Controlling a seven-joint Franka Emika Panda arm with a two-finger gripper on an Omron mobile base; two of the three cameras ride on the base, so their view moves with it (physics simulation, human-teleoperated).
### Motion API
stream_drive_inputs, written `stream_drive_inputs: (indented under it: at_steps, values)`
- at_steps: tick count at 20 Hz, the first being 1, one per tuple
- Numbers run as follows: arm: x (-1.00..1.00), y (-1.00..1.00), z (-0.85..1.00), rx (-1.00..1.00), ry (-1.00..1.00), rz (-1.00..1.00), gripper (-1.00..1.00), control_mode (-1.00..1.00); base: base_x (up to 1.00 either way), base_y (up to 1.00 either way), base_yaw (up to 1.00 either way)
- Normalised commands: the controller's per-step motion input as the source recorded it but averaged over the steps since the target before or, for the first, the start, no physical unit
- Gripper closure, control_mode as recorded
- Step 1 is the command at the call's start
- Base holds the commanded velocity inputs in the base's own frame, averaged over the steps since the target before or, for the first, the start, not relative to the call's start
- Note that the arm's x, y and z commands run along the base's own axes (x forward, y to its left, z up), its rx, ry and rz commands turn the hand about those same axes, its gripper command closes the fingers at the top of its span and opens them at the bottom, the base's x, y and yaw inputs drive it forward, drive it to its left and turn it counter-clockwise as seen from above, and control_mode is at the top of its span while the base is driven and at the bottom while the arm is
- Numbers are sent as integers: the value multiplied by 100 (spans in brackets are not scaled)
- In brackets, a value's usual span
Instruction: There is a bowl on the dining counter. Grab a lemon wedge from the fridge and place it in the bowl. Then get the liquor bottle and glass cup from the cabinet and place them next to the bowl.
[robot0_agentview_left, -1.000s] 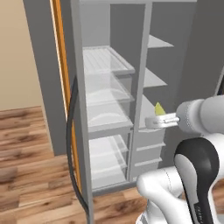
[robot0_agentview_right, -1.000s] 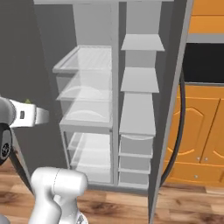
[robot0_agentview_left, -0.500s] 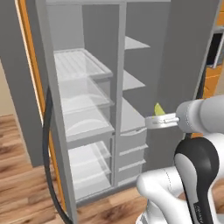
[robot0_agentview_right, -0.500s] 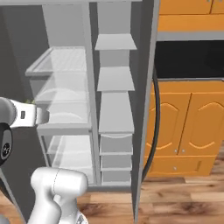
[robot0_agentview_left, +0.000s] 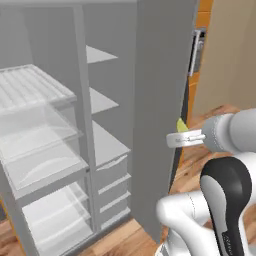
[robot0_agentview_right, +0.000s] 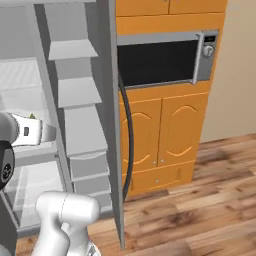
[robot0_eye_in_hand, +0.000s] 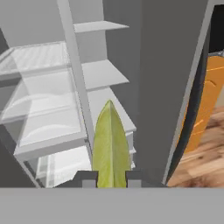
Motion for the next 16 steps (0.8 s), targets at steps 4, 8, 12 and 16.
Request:
stream_drive_inputs:
  at_steps: [4, 8, 12, 16]
  values:
    - [0, 0, 0, 0, 0, 0, 100, 100, -41, 0, -61]
    - [0, 0, 0, 0, 0, 0, 100, 100, -44, 0, -60]
    - [0, 0, 0, 0, 0, 0, 100, 100, -45, 0, -60]
    - [0, 0, 0, 0, 0, 0, 100, 100, -49, -6, -57]
